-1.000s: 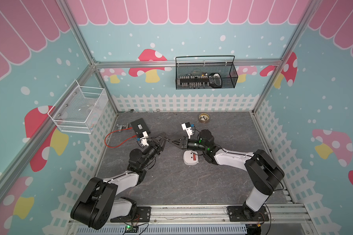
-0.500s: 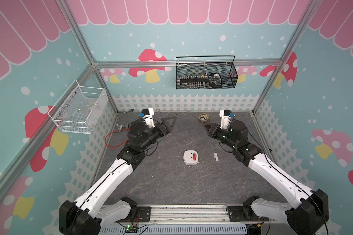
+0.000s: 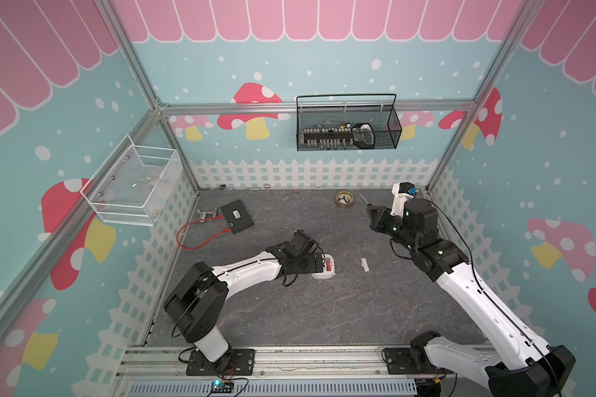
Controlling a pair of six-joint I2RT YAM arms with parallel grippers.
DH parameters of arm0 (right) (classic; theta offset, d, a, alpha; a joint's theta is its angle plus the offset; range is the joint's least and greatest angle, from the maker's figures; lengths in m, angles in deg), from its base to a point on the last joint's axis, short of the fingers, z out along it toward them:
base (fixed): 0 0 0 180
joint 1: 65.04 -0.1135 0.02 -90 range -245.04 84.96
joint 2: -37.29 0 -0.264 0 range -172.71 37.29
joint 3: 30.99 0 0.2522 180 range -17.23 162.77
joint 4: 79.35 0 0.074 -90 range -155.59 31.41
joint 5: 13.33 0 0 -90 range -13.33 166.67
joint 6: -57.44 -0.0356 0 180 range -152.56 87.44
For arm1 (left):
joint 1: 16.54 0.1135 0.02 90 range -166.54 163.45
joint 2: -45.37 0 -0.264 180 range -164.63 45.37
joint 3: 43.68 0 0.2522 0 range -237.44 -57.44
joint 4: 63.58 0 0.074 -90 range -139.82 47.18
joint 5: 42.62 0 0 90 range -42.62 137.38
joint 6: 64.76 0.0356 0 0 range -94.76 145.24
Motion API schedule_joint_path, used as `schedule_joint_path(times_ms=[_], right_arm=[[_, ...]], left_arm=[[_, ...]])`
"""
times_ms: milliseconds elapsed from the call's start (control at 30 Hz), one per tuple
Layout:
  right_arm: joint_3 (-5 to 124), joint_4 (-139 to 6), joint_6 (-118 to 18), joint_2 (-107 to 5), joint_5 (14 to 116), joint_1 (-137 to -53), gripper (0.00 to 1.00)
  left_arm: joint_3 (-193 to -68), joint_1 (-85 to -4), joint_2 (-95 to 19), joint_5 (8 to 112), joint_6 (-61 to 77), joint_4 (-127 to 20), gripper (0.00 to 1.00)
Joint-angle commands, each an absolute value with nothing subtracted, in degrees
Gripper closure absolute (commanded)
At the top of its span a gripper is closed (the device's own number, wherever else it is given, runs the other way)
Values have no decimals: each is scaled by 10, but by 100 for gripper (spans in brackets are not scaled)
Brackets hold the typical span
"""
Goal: Remove the battery from the alarm
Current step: Pick up the screwdriver from the center of the board, then adjust the alarm at the center of the board.
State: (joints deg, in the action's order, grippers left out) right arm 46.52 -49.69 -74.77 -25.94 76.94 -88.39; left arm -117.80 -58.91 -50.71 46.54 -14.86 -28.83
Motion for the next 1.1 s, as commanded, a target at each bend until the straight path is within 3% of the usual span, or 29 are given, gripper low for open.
schedule_joint_path(times_ms=[0, 600, 867, 1067], right_arm=[[460, -493, -732, -246, 761, -876, 100], [453, -492, -723, -230, 736, -867, 100], [453, -490, -723, -227, 732, -867, 100], [454, -488, -724, -225, 729, -867, 100]], left_arm=[[-1221, -608, -543, 444, -138, -272, 1], [-1284, -624, -622, 396, -110, -216, 1], [-1290, -623, -633, 413, -98, -216, 9], [-1287, -624, -627, 425, -92, -213, 26]])
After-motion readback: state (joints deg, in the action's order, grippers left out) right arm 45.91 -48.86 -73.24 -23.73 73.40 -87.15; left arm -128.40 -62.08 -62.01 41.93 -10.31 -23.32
